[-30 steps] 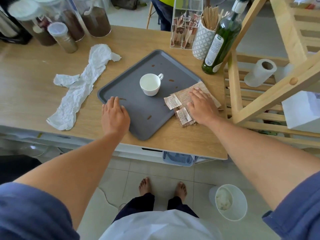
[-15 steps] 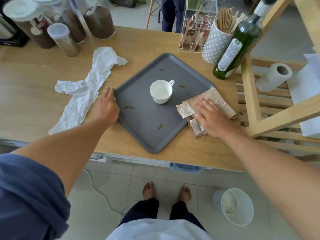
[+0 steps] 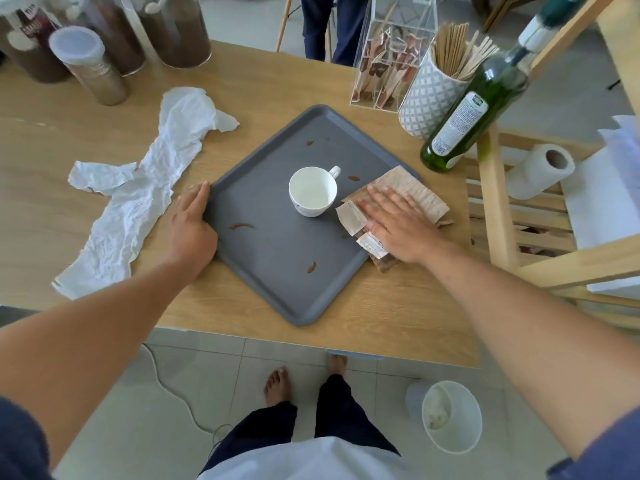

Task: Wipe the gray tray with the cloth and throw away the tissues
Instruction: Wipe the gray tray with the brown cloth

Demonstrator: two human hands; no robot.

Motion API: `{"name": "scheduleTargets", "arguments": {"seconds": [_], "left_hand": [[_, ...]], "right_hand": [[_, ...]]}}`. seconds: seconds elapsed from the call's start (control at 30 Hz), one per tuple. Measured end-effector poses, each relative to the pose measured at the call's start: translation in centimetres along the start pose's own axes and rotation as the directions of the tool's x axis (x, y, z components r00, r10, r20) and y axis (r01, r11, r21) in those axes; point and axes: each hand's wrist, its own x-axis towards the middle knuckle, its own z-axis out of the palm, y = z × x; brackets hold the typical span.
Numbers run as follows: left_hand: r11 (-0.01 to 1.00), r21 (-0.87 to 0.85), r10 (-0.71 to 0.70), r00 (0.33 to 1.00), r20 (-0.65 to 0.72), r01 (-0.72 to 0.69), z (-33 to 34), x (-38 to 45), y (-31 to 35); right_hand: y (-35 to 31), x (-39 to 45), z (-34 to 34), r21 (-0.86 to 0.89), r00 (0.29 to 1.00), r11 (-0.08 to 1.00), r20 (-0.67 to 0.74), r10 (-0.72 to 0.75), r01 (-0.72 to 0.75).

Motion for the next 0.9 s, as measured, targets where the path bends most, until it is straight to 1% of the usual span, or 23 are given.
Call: {"name": "scheduleTargets", "arguments": {"seconds": [0.13, 0.23, 0.3, 0.37, 0.47, 0.63, 0.73, 0.9], "left_hand": [[0.999, 0.043, -0.014, 1.0, 0.017, 0.013, 0.0, 0.2, 0.2], [0.997, 0.016, -0.08, 0.996, 0.048, 0.08, -0.3, 1.2, 1.2], [0.992, -0.016, -0.124, 0.992, 0.034, 0.125, -0.4, 1.8, 1.8], [0.99, -0.02, -0.141, 0.99, -0.012, 0.141, 0.0, 1.9, 2.1], [0.994, -0.015, -0.111, 0.992, -0.052, 0.11, 0.7, 1.6, 1.8], [0.996, 0.023, -0.086, 0.996, -0.019, 0.086, 0.5, 1.6, 1.7], [0.997, 0.045, -0.067, 0.998, -0.023, 0.067, 0.6, 1.4, 1.7], [0.998, 0.046, -0.046, 0.997, -0.067, 0.049, 0.8, 1.8, 1.2]], "right_hand": [[1.2, 2.5, -1.2, -0.021, 0.998, 0.999, 0.026, -0.05, 0.05], [1.3, 2.5, -0.9, -0.029, 0.998, 0.998, 0.003, -0.064, 0.064], [1.1, 2.2, -0.6, -0.035, 0.998, 0.998, -0.021, -0.052, 0.051], [1.0, 2.0, -0.5, -0.032, 0.999, 0.999, -0.024, -0.044, 0.043], [0.8, 1.9, -0.2, -0.026, 0.999, 0.999, -0.028, -0.037, 0.037], [1.4, 4.0, -1.2, -0.024, 0.998, 0.998, -0.024, -0.05, 0.05], [1.7, 6.6, -2.2, -0.015, 0.996, 0.997, -0.031, -0.079, 0.079], [1.7, 11.0, -3.4, -0.01, 0.986, 0.987, -0.047, -0.158, 0.158]]}}
